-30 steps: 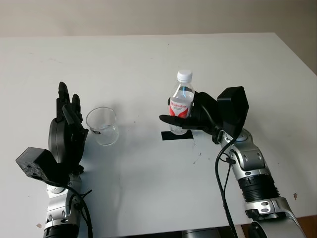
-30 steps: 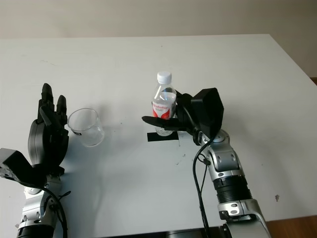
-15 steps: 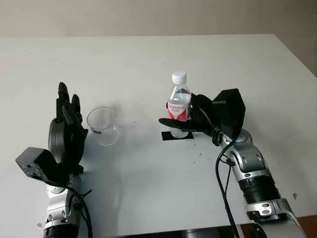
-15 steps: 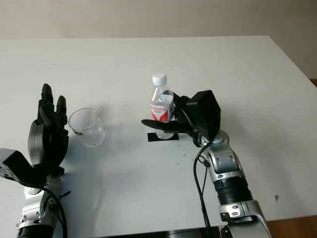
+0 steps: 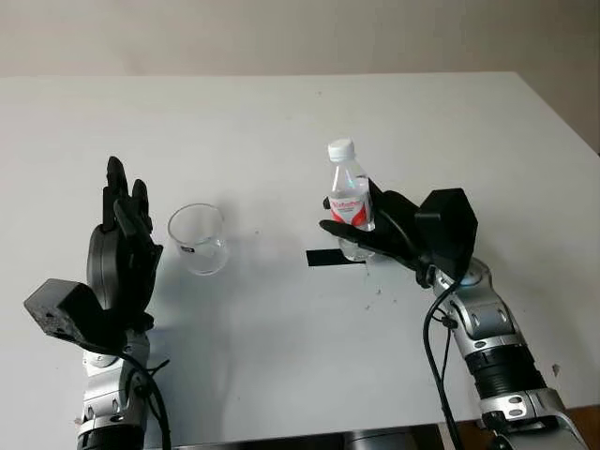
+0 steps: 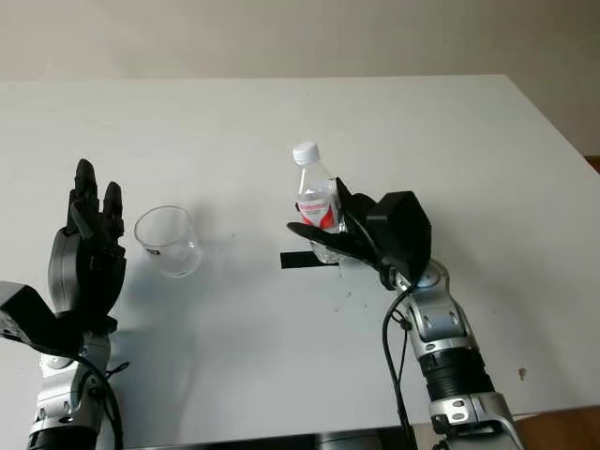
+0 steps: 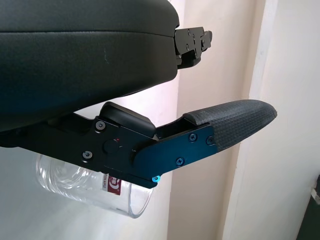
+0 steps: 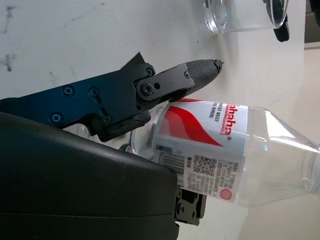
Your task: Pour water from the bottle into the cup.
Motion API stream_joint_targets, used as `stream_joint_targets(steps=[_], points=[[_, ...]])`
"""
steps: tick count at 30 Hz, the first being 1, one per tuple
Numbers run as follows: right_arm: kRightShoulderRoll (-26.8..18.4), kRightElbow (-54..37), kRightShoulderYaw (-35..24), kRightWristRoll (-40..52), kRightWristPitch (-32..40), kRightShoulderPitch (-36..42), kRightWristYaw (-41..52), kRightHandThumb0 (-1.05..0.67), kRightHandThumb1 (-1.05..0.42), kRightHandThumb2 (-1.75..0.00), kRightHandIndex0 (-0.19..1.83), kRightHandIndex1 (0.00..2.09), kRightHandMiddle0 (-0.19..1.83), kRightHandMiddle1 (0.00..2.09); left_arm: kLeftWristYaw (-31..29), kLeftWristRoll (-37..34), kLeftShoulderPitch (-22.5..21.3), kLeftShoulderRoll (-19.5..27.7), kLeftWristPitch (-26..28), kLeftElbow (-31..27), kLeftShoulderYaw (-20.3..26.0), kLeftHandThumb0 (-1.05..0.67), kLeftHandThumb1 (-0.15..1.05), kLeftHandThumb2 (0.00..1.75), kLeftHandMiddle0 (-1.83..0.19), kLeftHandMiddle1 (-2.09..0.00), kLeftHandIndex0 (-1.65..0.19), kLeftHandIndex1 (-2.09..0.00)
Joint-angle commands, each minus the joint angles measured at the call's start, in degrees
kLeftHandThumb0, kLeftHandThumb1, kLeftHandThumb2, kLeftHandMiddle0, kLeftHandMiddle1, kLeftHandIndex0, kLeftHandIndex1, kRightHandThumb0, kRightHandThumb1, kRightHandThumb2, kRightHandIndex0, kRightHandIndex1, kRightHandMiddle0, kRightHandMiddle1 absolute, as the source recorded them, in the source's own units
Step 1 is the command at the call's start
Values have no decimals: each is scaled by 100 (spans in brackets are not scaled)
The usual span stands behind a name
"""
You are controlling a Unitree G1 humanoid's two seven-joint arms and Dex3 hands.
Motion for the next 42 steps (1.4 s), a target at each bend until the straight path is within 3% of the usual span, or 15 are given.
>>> stream_joint_targets(steps=[1,3,6,11,15,18,20,32,42], points=[[-176,304,2,-132,-181,326,-34,-71,-99,-5,-14,113,1,98,-42,-25,22,29,4,-27,11,-93,105,80,19,-22,12,0],[-188,404,-2,-153,-509,384,-28,-71,-97,-5,-5,77,13,60,-42,-25,21,30,10,-42,10,-93,105,80,19,-22,12,0],[-157,514,-38,-124,-935,470,-32,-71,-96,-5,9,38,22,25,-40,-29,28,32,39,-58,8,-93,105,80,19,-22,12,0],[-68,528,-87,-121,-1260,597,-158,-74,-98,-6,15,19,24,13,-67,-51,33,36,49,-50,19,-93,105,78,19,-21,12,0],[-3,534,-110,-22,-1468,659,-155,-77,-98,-5,-1,7,7,3,-71,-48,34,43,64,-65,21,-92,105,79,19,-21,12,0],[24,572,-106,-37,-1701,693,-226,-83,-97,-5,-17,1,-14,0,-7,-31,37,27,123,-117,24,-93,105,79,19,-24,11,0],[44,669,-116,-119,-1897,693,-400,-87,-96,-5,-19,0,-18,0,-19,-37,45,31,134,-128,21,-93,105,79,19,-25,11,0],[133,1174,-199,-200,-2340,649,-932,-93,-97,-5,-19,0,-19,0,-65,-23,45,44,93,-84,10,-93,105,77,19,-24,11,0],[253,1624,-314,104,-3092,665,-802,-94,-97,-5,-19,0,-19,0,-20,-1,20,5,50,-44,9,-93,105,77,19,-25,10,0]])
